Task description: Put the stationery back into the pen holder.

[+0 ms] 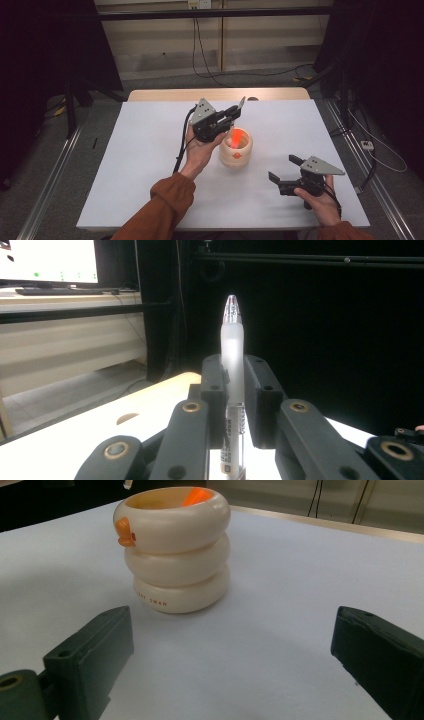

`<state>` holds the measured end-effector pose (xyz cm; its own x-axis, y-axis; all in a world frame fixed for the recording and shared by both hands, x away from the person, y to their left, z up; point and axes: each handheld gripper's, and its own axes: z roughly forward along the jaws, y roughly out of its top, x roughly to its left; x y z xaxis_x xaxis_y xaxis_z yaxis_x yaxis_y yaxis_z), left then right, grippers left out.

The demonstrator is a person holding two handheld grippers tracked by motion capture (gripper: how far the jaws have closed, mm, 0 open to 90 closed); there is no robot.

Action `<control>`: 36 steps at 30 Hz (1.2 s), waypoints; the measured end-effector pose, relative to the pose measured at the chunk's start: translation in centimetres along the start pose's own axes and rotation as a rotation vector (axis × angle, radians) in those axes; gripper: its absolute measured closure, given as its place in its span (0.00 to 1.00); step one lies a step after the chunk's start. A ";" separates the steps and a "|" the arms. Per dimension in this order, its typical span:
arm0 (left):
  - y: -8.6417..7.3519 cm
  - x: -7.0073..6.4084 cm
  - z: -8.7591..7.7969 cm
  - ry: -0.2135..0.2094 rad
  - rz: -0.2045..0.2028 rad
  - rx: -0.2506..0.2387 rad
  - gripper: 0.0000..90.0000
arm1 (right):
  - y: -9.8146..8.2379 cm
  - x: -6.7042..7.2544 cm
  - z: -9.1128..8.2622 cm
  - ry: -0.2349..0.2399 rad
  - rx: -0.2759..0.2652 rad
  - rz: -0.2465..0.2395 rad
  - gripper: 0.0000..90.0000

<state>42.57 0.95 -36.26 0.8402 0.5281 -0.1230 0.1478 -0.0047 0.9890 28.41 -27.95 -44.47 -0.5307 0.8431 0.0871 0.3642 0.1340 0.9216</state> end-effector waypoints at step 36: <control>-4.5 -0.4 -0.4 -0.053 0.018 0.173 0.86 | -0.1 0.0 0.2 0.005 0.008 -0.007 0.04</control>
<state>41.38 1.08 -40.67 0.8693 0.4808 -0.1144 0.2165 -0.1624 0.9627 28.51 -27.83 -44.62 -0.5374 0.8393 0.0824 0.3666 0.1445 0.9191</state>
